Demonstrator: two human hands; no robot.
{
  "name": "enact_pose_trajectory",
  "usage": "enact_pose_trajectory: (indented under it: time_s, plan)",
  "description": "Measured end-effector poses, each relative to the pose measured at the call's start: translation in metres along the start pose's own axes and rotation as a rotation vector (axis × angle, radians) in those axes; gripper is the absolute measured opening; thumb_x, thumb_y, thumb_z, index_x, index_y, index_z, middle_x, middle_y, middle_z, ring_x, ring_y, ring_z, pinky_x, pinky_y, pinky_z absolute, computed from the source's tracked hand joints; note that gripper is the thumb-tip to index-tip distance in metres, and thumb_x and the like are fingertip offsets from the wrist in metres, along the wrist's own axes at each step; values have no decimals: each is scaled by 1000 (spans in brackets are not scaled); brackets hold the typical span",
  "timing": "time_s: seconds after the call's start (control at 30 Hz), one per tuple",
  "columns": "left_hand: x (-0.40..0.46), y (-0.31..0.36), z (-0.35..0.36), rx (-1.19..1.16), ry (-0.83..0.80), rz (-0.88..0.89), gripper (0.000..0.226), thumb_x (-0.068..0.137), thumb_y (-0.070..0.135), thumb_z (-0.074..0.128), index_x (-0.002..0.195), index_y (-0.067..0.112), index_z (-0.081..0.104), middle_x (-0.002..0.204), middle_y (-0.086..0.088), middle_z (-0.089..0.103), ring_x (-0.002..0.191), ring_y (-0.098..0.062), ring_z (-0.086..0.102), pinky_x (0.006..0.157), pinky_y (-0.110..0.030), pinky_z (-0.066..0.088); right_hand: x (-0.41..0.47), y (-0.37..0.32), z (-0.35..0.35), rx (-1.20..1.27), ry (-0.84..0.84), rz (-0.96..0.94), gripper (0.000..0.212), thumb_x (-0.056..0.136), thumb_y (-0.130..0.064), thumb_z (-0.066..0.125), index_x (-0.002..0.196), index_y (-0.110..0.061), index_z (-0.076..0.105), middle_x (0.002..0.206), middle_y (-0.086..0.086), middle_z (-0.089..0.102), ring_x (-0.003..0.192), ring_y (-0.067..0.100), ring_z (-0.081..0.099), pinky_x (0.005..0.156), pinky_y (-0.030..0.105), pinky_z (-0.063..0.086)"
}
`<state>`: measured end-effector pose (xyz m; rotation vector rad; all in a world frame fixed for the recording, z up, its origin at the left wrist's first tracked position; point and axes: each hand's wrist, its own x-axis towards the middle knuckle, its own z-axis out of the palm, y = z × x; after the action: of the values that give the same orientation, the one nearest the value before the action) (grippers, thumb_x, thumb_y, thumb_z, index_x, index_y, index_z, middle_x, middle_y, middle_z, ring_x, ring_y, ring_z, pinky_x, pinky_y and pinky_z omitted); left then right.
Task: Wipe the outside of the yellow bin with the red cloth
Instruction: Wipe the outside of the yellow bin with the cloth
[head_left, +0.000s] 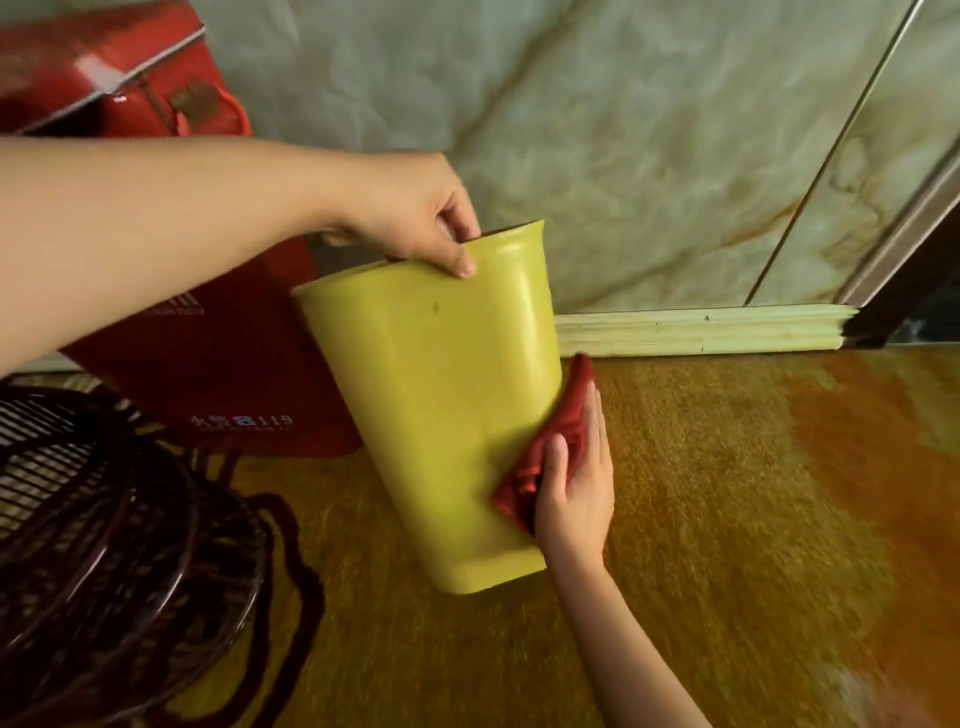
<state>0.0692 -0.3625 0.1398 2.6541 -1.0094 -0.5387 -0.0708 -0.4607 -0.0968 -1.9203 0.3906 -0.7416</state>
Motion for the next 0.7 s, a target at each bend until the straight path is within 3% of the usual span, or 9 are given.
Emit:
enact_pose_trajectory:
  time_s: [0.1,0.2,0.23,0.3,0.37,0.43,0.5,0.6,0.7]
  plan:
    - [2,12,4,12,5,-3,16,79,17,65,92,9,70,92,-18,73,80,-30,66,76,-41,53,-7,-2,0,-30,19,-12,60,89,-61,19,143,-36,8,156,1,17,140,5,15,114,34,23]
    - [13,31,8,102,-16,-29,15,80,22,63,91,14,70,94,-22,72,83,-45,66,75,-54,53,6,-40,10,-191,92,-150,64,93,-53,19,147,-23,4,157,8,13,145,17,8,113,44,19]
    - [16,35,9,89,-37,-20,15,81,23,62,90,14,70,90,-19,74,74,-41,67,68,-50,53,12,-52,15,-255,122,-163,64,93,-53,21,148,-24,5,157,9,14,146,19,8,109,49,23]
    - [20,33,7,-84,-131,-18,20,86,19,54,94,6,67,77,-7,74,62,-20,62,58,-29,50,27,-65,18,-329,150,-192,64,91,-53,28,147,-28,11,158,8,18,145,22,11,103,57,30]
    - [11,15,-4,-244,-283,-57,20,89,15,50,102,8,64,89,-2,74,73,-11,65,63,-20,53,43,-59,14,-344,123,-229,64,89,-53,34,146,-31,17,157,6,22,145,25,16,103,56,32]
    - [-9,-16,-16,-155,-325,-42,20,84,8,55,100,17,63,101,-3,73,80,-5,66,71,-18,54,48,-39,8,-324,79,-230,63,88,-51,35,146,-30,19,156,8,23,144,27,18,109,53,28]
    - [-31,-50,-18,-12,-252,-28,21,80,4,60,99,12,64,98,-3,74,78,-2,66,72,-14,52,38,-16,5,-251,50,-173,61,90,-50,33,144,-27,21,155,10,25,143,28,22,113,50,26]
    - [-53,-73,-8,-75,-224,-23,15,78,8,63,90,14,68,87,7,76,78,-3,67,72,-16,51,8,5,5,-163,81,-53,60,92,-56,24,144,-25,22,153,9,29,141,24,26,110,51,32]
    - [-52,-66,-8,-71,-164,23,12,76,12,67,84,21,67,84,5,77,75,-5,64,71,-24,50,-18,-1,13,-231,97,-89,62,94,-54,19,147,-23,15,153,8,20,143,21,18,109,55,30]
